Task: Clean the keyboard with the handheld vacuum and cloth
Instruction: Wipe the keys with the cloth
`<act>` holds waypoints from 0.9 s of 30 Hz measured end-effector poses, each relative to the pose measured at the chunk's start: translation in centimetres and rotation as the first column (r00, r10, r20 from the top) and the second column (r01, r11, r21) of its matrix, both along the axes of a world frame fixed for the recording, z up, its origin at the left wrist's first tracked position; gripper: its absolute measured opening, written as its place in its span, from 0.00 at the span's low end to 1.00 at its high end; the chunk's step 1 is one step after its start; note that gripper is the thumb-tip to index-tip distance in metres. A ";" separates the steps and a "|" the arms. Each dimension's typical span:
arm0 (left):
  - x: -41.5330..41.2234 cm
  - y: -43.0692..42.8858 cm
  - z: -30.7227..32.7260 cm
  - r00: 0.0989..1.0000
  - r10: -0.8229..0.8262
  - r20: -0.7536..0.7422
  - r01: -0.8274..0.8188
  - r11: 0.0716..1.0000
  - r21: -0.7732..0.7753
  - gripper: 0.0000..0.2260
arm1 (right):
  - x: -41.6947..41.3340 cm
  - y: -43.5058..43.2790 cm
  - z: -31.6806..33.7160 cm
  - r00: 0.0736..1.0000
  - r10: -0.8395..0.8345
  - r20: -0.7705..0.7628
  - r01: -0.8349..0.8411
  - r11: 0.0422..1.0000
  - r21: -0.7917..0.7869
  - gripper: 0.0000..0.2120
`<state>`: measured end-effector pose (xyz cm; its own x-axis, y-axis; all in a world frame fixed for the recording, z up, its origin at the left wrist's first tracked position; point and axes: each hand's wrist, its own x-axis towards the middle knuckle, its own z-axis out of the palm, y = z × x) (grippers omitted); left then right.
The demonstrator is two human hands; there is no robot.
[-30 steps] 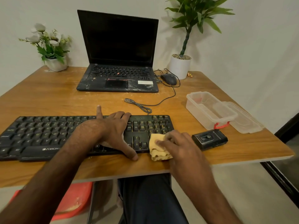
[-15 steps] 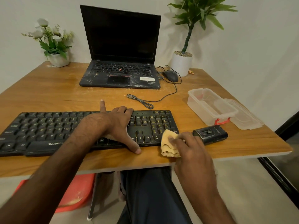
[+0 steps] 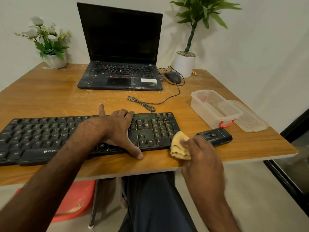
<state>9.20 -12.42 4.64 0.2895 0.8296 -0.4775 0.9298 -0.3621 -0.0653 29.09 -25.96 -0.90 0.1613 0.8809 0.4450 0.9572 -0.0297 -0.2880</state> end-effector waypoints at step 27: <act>-1.8 -1.7 -1.5 0.989 -0.011 0.146 -0.011 0.988 0.152 0.65 | -6.3 5.8 5.2 0.980 0.182 0.079 -0.160 0.962 -0.222 0.18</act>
